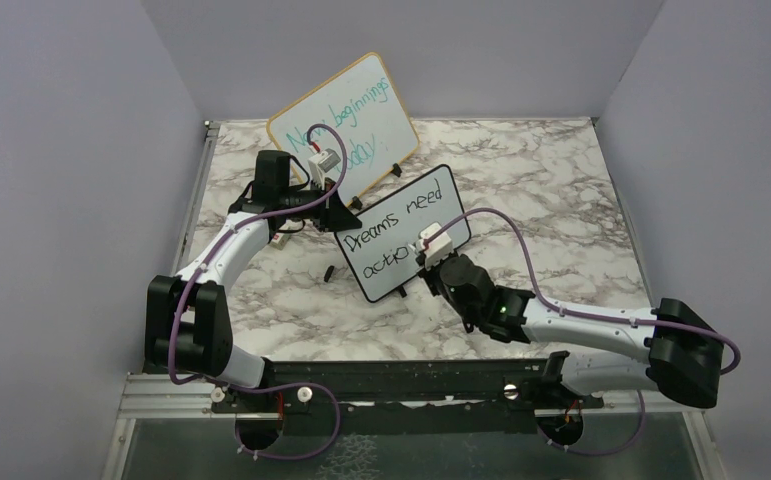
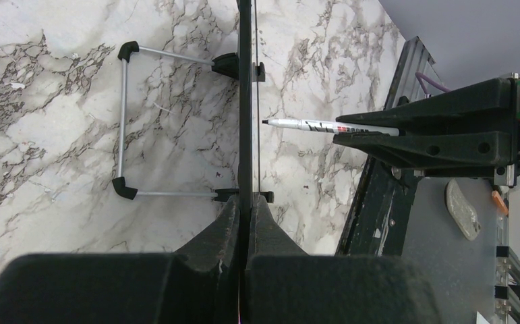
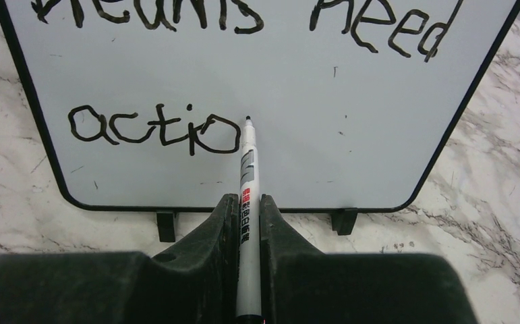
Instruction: Write a sentence on the whiteboard
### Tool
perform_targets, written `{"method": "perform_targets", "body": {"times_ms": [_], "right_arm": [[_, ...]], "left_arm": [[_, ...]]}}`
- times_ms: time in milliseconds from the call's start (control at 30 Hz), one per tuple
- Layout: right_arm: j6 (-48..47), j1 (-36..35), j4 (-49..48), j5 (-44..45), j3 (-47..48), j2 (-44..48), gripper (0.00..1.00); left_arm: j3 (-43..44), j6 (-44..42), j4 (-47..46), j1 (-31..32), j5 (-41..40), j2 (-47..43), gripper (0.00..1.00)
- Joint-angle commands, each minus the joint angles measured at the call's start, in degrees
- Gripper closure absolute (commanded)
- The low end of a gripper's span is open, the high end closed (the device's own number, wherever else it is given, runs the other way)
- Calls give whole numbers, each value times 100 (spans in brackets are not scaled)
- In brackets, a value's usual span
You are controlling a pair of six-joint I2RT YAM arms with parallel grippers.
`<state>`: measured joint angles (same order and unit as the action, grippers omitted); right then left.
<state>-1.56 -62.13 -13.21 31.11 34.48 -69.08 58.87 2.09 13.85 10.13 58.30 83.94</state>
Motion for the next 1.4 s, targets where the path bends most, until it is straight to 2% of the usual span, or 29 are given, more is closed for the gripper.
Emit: {"method": "perform_targets", "body": {"times_ms": [0,600,1367], "right_arm": [[7,90,-136,148,-56,34,100],[-36,129,-258,-73,21,-156,100],[446,131,381,-78,-269,7,100]], "left_arm": [[19,-130,338,24,-12,122,100],[28,-138,347,24,-21,133,100],[28,-147,360,22,-28,140,100]]}}
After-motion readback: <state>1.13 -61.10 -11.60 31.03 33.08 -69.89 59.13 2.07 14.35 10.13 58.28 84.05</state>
